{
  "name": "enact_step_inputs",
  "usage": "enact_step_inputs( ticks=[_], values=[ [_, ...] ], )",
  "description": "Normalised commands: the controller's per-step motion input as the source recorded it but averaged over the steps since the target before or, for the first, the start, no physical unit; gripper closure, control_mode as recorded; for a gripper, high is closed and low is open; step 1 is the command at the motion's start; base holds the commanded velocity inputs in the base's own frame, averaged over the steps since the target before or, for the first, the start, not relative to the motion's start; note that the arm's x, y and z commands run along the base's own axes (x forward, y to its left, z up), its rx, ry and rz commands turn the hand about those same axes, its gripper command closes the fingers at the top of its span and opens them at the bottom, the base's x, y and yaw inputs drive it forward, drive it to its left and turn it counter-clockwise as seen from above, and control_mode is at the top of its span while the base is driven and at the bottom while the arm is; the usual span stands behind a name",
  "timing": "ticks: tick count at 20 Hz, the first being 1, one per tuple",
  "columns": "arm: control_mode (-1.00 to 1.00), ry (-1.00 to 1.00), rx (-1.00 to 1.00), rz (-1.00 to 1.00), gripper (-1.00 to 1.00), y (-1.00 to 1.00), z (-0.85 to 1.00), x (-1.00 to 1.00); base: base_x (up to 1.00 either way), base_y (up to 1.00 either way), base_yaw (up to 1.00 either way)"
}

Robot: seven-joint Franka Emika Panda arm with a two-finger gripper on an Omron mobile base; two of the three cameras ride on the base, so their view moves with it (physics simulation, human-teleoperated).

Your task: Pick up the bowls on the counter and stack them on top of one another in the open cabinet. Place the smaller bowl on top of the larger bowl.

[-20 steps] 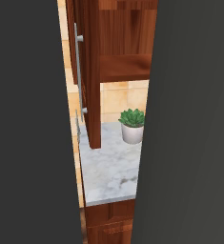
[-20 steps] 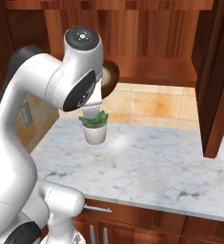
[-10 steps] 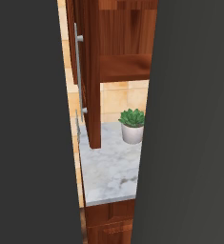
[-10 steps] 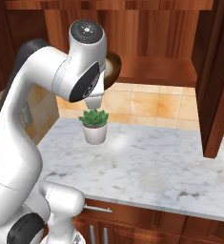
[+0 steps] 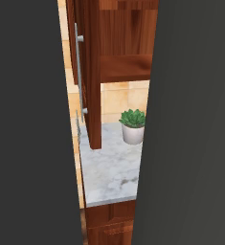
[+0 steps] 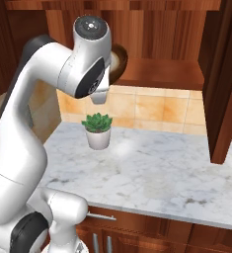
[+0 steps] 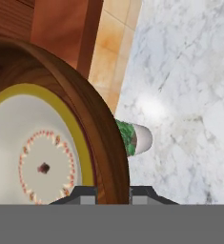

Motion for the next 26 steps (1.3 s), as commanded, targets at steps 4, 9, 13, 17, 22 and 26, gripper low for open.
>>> enact_step_inputs(
  ticks=[4,9,13,17,22,26],
  values=[
    [-1.00,-0.01,0.00,-0.03,1.00,0.00,0.04,0.30,0.00,0.00,0.00],
    [-1.00,0.00,0.01,-0.03,1.00,-0.01,0.00,0.38,0.00,0.00,0.00],
    [-1.00,0.00,0.02,-0.02,1.00,0.00,0.02,0.40,0.00,0.00,0.00],
    [-1.00,0.00,0.01,-0.01,1.00,0.00,0.02,0.38,0.00,0.00,0.00],
    [-1.00,0.00,0.01,-0.01,1.00,0.00,0.00,0.38,0.00,0.00,0.00],
    [-1.00,0.00,0.00,0.00,1.00,0.00,0.00,0.39,0.00,0.00,0.00]
  ],
)
